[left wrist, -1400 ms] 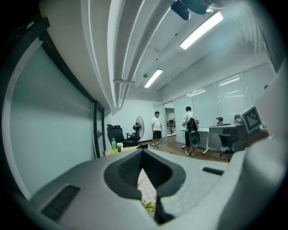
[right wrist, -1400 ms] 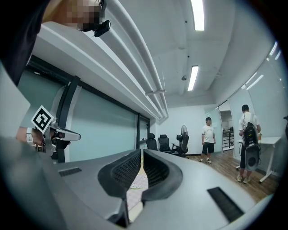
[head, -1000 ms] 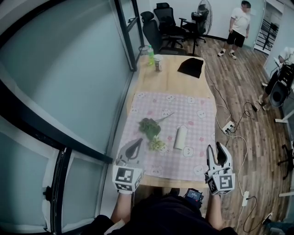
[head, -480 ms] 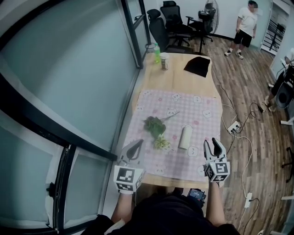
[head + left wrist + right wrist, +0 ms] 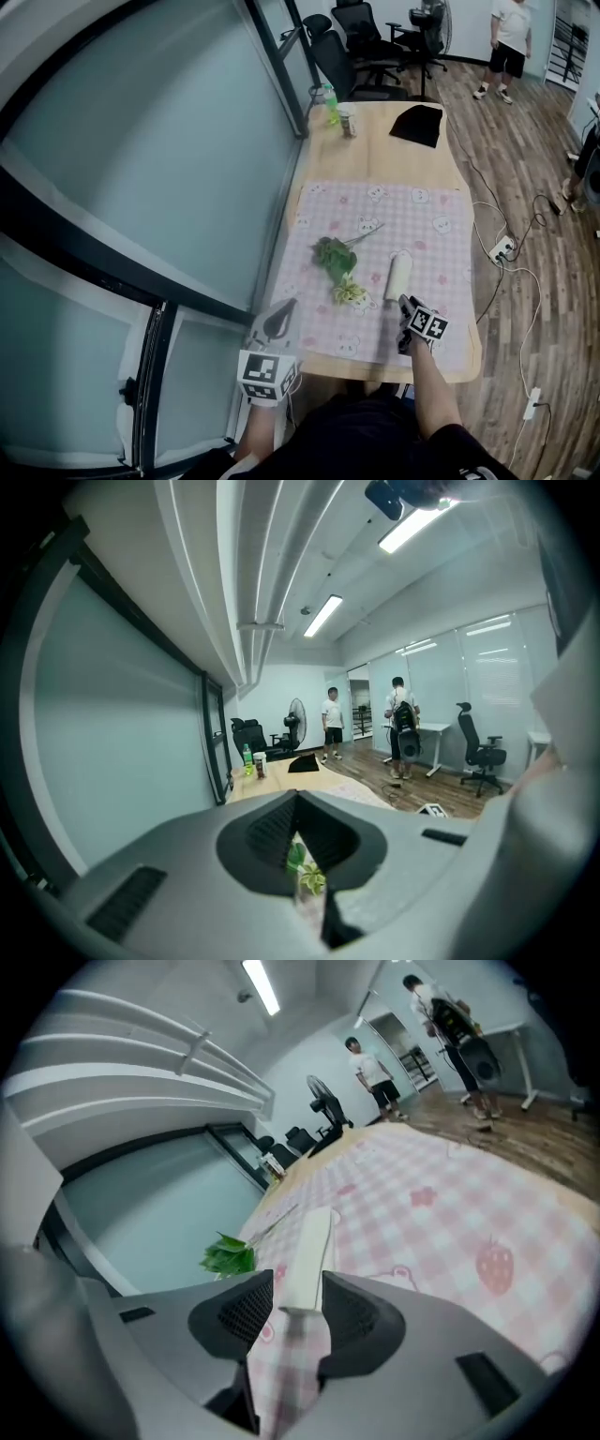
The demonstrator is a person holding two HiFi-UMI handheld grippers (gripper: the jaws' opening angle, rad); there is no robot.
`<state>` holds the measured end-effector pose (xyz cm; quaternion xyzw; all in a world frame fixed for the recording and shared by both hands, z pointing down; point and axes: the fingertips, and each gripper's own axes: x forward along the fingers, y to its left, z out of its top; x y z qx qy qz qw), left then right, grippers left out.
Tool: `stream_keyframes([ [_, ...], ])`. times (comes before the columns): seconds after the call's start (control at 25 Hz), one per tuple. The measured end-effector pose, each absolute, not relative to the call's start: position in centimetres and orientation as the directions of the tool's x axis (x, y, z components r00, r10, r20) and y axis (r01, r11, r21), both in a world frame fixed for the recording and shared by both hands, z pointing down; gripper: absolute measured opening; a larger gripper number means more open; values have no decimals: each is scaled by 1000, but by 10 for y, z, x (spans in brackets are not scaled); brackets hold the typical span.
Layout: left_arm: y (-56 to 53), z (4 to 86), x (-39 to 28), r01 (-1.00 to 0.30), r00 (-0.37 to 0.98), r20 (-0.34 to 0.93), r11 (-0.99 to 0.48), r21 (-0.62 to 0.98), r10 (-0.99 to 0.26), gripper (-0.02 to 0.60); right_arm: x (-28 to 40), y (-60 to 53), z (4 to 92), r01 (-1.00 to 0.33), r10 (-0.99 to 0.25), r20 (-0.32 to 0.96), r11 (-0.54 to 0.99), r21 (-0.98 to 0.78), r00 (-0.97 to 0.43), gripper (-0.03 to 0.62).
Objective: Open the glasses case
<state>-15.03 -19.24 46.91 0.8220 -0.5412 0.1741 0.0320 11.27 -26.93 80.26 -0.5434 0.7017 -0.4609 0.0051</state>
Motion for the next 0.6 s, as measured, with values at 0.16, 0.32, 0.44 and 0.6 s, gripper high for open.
stream_keyframes([
  [0.16,-191,473,-152,-902,338,344,-405,-147,-876,-2,105,-264,824,-749,-733,540,-63,-660,-414,155],
  [0.32,-189,477,-152,-901,333,361,-407,-150,-871,-2,104,-267,831,-711,-740,528,-98,-697,-416,155],
  [0.44,-187,480,-155,-900,331,374,-409,-151,-866,-2,99,-270,837,-678,-744,516,-116,-726,-424,155],
  [0.6,-184,481,-160,-901,321,394,-406,-154,-862,-2,102,-273,837,-655,-758,506,-140,-742,-411,155],
])
